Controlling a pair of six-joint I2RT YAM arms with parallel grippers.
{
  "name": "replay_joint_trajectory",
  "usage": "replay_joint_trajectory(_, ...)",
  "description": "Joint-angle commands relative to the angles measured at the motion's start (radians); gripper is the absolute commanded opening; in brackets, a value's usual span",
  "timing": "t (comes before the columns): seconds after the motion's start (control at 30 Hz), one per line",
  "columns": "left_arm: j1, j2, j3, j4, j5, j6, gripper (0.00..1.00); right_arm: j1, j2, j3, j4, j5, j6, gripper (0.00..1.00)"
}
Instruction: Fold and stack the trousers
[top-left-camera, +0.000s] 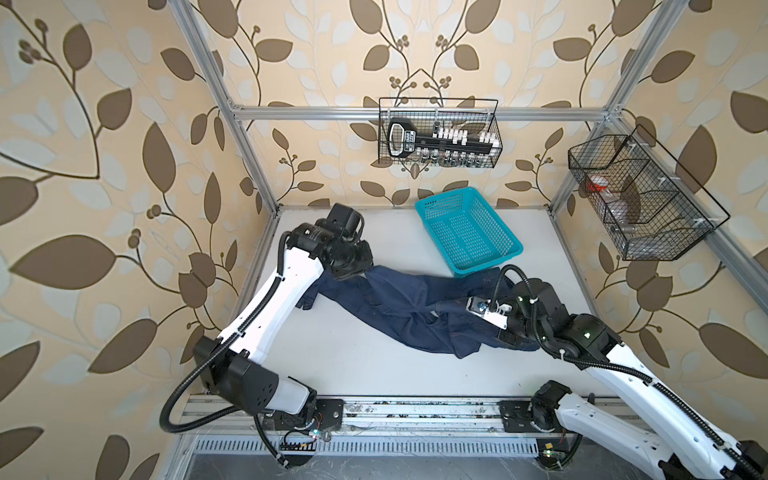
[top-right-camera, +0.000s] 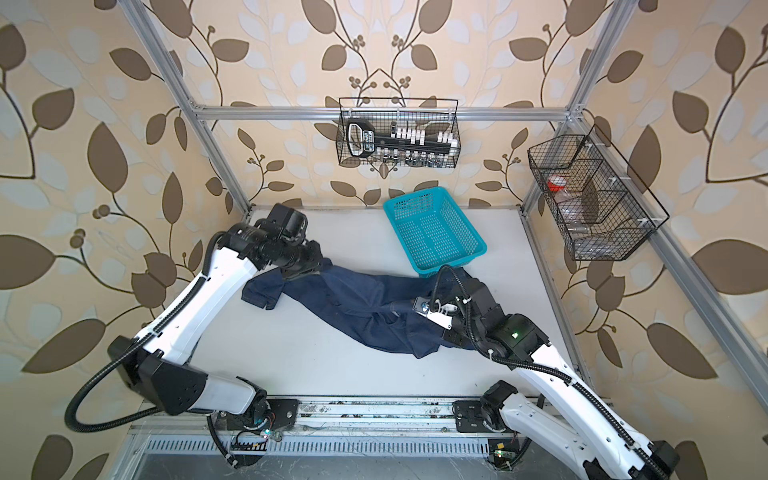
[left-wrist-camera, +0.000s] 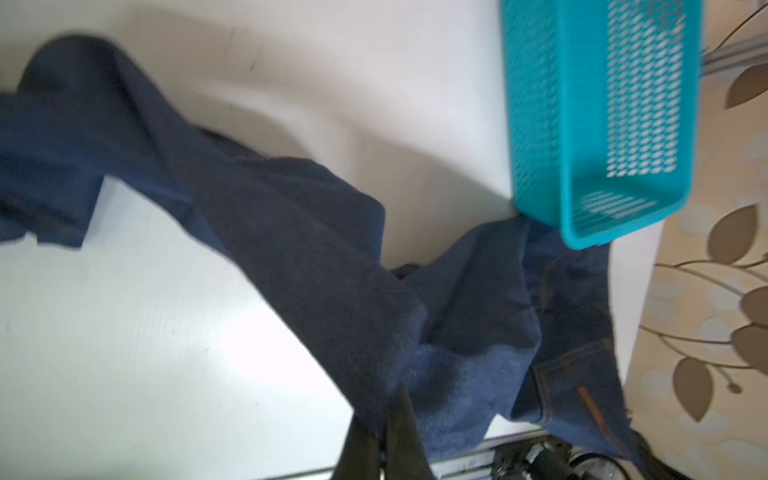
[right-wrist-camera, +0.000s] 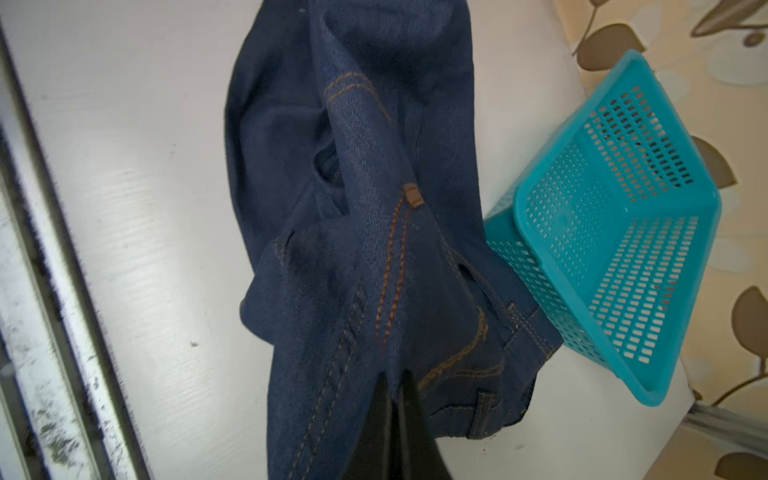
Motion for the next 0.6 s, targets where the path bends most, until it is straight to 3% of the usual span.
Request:
replay_joint_trajectory(0.0,-0.01,-0.07,-0.16,-0.036,0.021,-0.074,0.0,0.123,0.002,-0.07,-0.063,0.037,-0.034,0.08)
replay_joint_trajectory(0.17,-0.01,-0.132,-0.362,-0.01,0.035,-0.1,0.0,0.383,0.1,-0.192,0.049,0.065,0.057,0.16)
replay_joint_trajectory(0.23,-0.01,-0.148,-0.425,-0.012,0.004,-0.098,0.0,0.424,0.141,-0.211,0.095,0.052,0.078,0.24)
replay_joint_trajectory(0.3,-0.008,-0.166,-0.501,0.009,-0.013,-0.097,0.0,0.438,0.167,-0.199,0.128,0.035,0.112,0.42)
replay_joint_trajectory(0.4,-0.007,-0.17,-0.57,0.026,-0.032,-0.107,0.0,0.352,0.139,-0.127,0.147,-0.05,0.165,0.59)
replay_joint_trajectory(0.57,-0.007,-0.174,-0.619,0.052,-0.059,-0.119,0.0,0.045,0.062,-0.017,0.129,-0.255,0.175,0.65)
